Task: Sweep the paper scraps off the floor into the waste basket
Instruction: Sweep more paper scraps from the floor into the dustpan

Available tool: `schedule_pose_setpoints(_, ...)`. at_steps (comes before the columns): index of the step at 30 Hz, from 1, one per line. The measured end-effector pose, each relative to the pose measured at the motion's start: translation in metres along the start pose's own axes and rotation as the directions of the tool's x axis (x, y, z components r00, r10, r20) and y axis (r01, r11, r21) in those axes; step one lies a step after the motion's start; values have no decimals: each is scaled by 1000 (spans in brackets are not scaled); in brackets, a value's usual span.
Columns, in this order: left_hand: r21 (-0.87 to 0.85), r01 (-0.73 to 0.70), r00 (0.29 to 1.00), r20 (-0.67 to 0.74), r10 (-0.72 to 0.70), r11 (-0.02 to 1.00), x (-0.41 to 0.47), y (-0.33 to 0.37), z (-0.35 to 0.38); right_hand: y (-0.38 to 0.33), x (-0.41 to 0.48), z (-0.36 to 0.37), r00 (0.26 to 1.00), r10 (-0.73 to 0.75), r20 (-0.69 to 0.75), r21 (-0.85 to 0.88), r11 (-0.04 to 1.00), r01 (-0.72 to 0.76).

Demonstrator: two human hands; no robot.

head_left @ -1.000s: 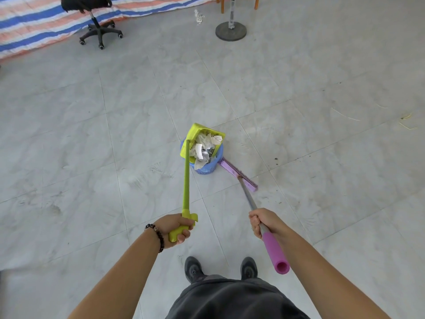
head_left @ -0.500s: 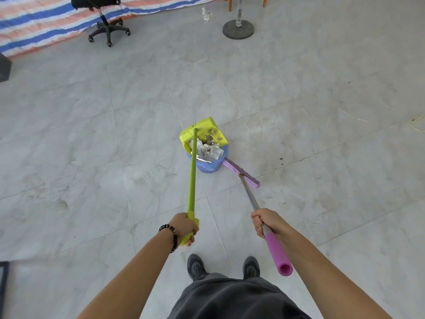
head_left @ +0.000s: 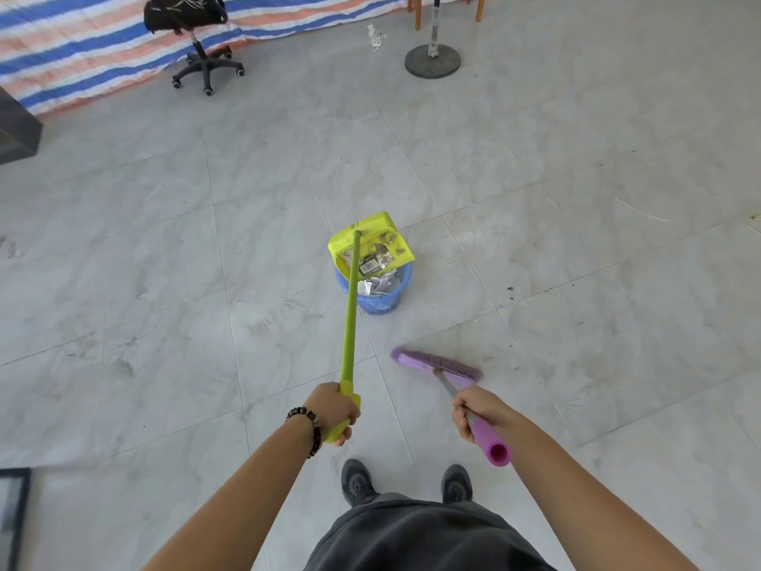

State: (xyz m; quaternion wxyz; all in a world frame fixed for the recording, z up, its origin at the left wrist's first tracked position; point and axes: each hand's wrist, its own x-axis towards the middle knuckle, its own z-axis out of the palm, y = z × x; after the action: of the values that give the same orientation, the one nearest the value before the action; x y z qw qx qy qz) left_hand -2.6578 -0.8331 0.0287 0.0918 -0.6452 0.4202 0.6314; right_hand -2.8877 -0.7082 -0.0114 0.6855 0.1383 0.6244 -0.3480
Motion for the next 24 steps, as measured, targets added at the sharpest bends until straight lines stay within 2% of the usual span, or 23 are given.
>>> schedule_pose_setpoints(3, 8, -30, 999, -33, 30, 1000, 1, -11, 1, 5, 1, -1, 1000, 3, -4, -35, 999, -3)
schedule_pose_setpoints(7, 121, -2, 997, -82, 12, 993, 7, -19, 7, 4, 0, -2, 1000, -8, 3, -21, 1000, 8)
schedule_pose_setpoints(11, -18, 39, 999, -13, -40, 999, 10, -4, 1, -1, -3, -5, 1000, -26, 14, 2, 1000, 26)
schedule_pose_setpoints(17, -90, -22, 999, -50, 17, 996, 2, -19, 11, 0, -1, -9, 1000, -20, 18, -26, 999, 21)
schedule_pose_setpoints(21, -67, -48, 997, -63, 43, 997, 0, -33, 21, 4, 5, -9, 1000, 27, 7, -28, 999, -27)
schedule_pose_setpoints(24, -42, 17, 999, -34, -18, 999, 5, -37, 20, 3, 6, -7, 999, 36, 5, -43, 998, -36)
